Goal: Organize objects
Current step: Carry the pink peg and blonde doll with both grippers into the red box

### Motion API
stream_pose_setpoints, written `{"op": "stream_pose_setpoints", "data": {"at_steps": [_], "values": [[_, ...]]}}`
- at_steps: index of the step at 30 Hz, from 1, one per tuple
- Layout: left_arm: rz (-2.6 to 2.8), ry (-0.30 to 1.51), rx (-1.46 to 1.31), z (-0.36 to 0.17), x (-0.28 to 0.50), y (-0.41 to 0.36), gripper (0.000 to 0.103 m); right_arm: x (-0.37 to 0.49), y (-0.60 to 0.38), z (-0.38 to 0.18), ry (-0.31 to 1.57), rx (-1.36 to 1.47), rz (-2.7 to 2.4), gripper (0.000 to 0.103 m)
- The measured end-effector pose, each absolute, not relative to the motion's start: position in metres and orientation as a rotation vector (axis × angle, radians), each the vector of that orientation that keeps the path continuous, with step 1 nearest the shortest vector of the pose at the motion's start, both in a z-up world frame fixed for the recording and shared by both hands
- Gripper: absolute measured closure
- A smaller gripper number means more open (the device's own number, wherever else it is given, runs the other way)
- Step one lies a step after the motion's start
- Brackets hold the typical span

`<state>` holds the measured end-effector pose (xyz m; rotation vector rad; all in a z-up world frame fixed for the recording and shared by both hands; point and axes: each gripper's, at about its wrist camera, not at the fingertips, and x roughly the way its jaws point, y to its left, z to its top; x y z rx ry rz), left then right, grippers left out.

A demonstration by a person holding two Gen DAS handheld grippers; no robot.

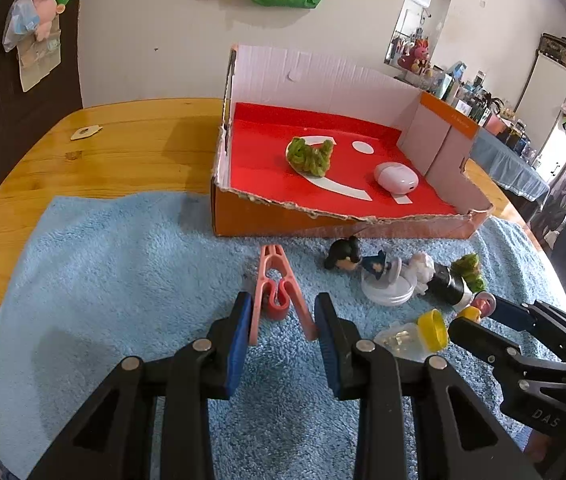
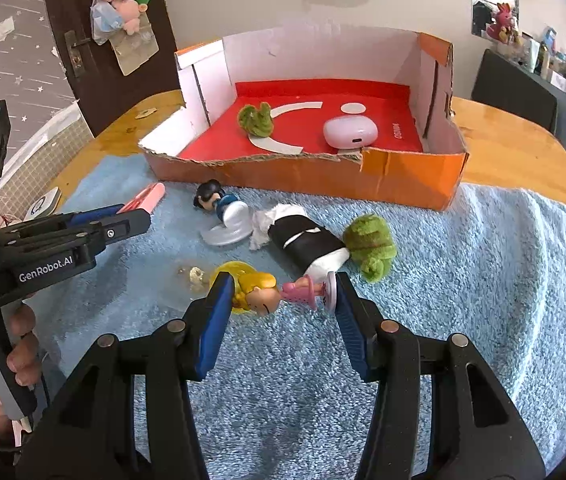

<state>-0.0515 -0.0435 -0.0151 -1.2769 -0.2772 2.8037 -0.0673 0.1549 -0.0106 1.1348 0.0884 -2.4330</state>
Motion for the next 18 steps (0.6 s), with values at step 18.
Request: {"op": "stream_pose_setpoints", "data": {"at_steps": [18], "values": [[2.841,-0.266,-1.312,-0.017,-0.047,-0.058,0.069,-0.067,0.151,-0.013,0.095,1.146,-2.424,0.054]]}}
